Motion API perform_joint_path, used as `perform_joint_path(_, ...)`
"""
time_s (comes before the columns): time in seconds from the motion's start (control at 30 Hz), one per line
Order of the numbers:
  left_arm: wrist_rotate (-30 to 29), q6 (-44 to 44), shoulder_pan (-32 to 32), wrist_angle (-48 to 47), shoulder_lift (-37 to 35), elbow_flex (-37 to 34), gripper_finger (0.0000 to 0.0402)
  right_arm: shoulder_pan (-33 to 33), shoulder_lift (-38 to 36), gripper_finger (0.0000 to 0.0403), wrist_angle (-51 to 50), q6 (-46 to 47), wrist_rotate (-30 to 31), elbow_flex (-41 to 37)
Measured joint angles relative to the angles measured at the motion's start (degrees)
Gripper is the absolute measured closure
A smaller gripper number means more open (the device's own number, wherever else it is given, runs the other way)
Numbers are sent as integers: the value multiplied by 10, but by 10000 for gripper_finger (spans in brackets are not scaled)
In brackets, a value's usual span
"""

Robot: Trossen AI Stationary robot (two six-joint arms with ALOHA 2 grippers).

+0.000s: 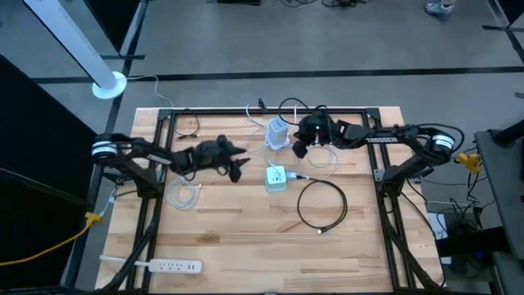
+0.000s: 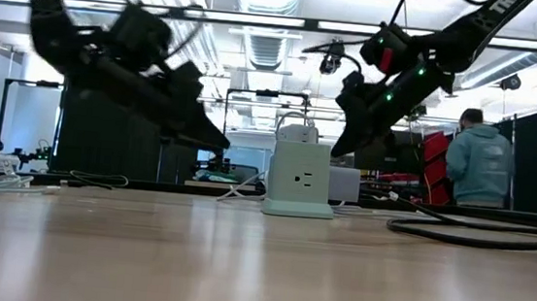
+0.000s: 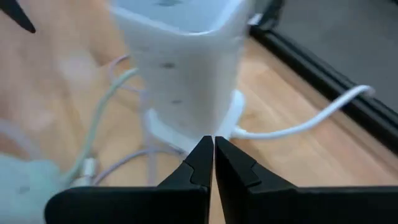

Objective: Insert USB
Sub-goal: Adjust the violet USB cable in the top white outlet

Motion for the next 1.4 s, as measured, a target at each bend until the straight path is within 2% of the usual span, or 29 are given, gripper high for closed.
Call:
perform_joint_path(0.17, 0, -39, -58, 112, 2, -42, 254, 9, 28, 403, 5, -8, -3, 0)
perform_joint_path(0.37, 0, -46, -117, 133, 2, -45, 275, 9, 100, 403, 21, 14, -17, 0)
perform_joint_path(0.43, 0, -51, -130, 133, 3, -45, 281, 9, 112, 403, 24, 36, -65, 0)
perform_joint_path(0.5, -1, -56, -137, 134, 3, -45, 287, 11, 111, 403, 51, 49, -160, 0)
perform_joint_path(0.57, -2, -56, -140, 133, 3, -45, 292, 21, 100, 403, 85, 52, -247, 0)
perform_joint_path(0.63, -15, -56, -140, 131, 3, -45, 296, 36, 83, 403, 118, 48, -284, 1)
perform_joint_path(0.77, -55, -57, -139, 132, 5, -45, 296, 60, 45, 403, 132, 23, -281, 1)
perform_joint_path(1.03, -62, -65, -139, 135, 5, -44, 292, 117, -28, 403, 143, 14, -282, 1)
perform_joint_path(1.17, -91, -64, -139, 135, 5, -39, 297, 158, -67, 403, 166, 10, -286, 1)
perform_joint_path(1.4, -107, -65, -139, 136, 5, -34, 298, 232, -125, 403, 175, -10, -388, 1)
